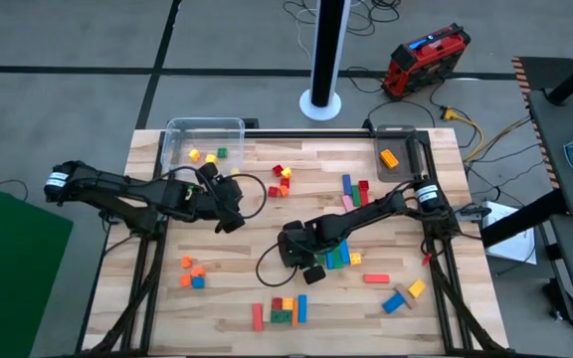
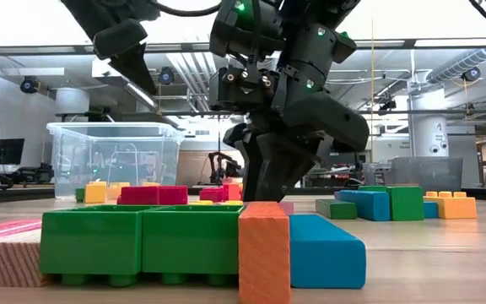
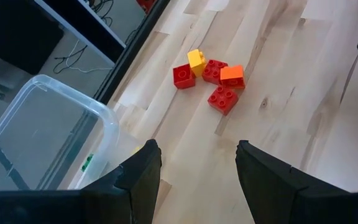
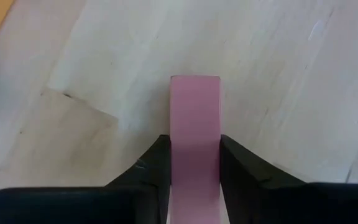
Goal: Sort blocks by size
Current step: Put the pink rectangular wooden block into the black bin
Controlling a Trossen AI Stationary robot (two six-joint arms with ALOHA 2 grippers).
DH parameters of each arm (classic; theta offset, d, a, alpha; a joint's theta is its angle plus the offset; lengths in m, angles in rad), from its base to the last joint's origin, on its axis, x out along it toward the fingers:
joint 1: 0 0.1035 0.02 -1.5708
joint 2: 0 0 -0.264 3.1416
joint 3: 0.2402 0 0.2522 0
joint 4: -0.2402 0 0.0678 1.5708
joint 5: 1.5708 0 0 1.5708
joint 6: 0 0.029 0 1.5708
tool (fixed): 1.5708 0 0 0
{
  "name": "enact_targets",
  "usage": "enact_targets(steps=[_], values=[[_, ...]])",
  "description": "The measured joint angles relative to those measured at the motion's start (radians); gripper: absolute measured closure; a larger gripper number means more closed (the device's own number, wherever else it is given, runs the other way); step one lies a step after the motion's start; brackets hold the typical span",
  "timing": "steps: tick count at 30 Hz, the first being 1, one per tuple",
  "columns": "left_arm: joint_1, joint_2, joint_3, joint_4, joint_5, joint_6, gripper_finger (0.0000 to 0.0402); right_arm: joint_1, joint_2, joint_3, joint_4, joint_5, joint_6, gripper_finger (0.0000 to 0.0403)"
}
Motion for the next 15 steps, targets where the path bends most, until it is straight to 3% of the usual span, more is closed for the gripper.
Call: enact_targets(steps=[6,11,15], values=[[0.000,0.000,-0.049,-0.001,0.000,0.000,0.0217,-0.047,-0.062,-0.002,-0.023,-0.014,-0.017,0.0309],[0.000,0.000,-0.063,-0.001,-0.002,0.015,0.0217,-0.152,-0.180,-0.002,-0.119,0.000,0.013,0.0309],[0.000,-0.002,-0.064,0.001,-0.029,0.043,0.0217,-0.298,-0.280,-0.026,-0.202,0.148,0.063,0.0309]])
